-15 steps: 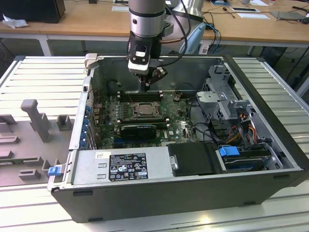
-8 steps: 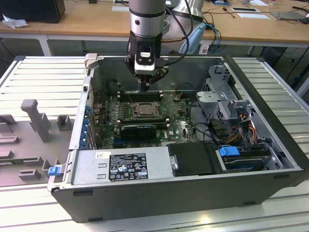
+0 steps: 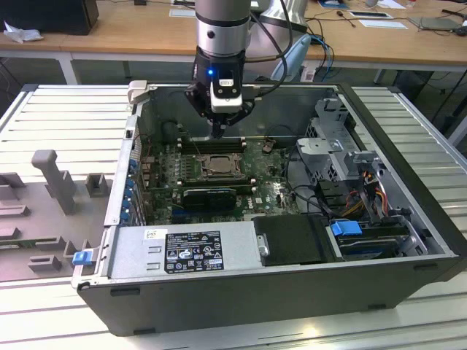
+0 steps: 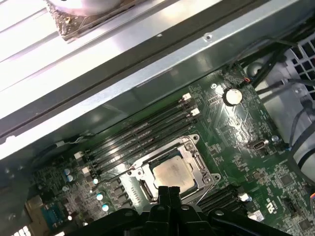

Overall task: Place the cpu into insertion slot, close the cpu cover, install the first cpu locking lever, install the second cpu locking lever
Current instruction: 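Install the first cpu locking lever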

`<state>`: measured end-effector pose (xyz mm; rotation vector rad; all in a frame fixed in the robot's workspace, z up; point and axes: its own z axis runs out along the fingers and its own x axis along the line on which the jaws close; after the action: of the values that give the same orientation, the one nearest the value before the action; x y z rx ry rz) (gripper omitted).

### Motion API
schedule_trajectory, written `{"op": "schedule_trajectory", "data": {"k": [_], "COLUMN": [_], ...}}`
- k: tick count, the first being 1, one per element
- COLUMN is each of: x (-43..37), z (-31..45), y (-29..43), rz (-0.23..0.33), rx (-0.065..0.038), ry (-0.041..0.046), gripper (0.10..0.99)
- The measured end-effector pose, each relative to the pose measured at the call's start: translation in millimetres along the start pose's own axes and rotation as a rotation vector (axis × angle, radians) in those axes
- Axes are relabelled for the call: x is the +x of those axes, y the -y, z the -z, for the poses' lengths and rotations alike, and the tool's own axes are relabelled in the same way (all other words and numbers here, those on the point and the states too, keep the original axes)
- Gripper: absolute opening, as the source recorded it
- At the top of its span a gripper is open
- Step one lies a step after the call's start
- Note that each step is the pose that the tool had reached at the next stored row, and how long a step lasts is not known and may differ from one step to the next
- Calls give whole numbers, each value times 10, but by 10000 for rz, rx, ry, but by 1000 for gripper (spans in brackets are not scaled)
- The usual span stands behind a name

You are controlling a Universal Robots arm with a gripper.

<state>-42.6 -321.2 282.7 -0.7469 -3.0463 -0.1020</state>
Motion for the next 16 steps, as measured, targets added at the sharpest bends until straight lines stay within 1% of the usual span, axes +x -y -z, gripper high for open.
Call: {"op": "schedule_trajectory", "data": {"k": [1, 9, 12, 16], "x": [0, 0, 0, 0], "z": [0, 0, 0, 0], "y": [0, 0, 0, 0], "rz": [200, 1135, 1588, 1990], "rx": [4, 22, 30, 37], "ry": [-13, -71, -99, -124], "gripper": [106, 106, 106, 106]}}
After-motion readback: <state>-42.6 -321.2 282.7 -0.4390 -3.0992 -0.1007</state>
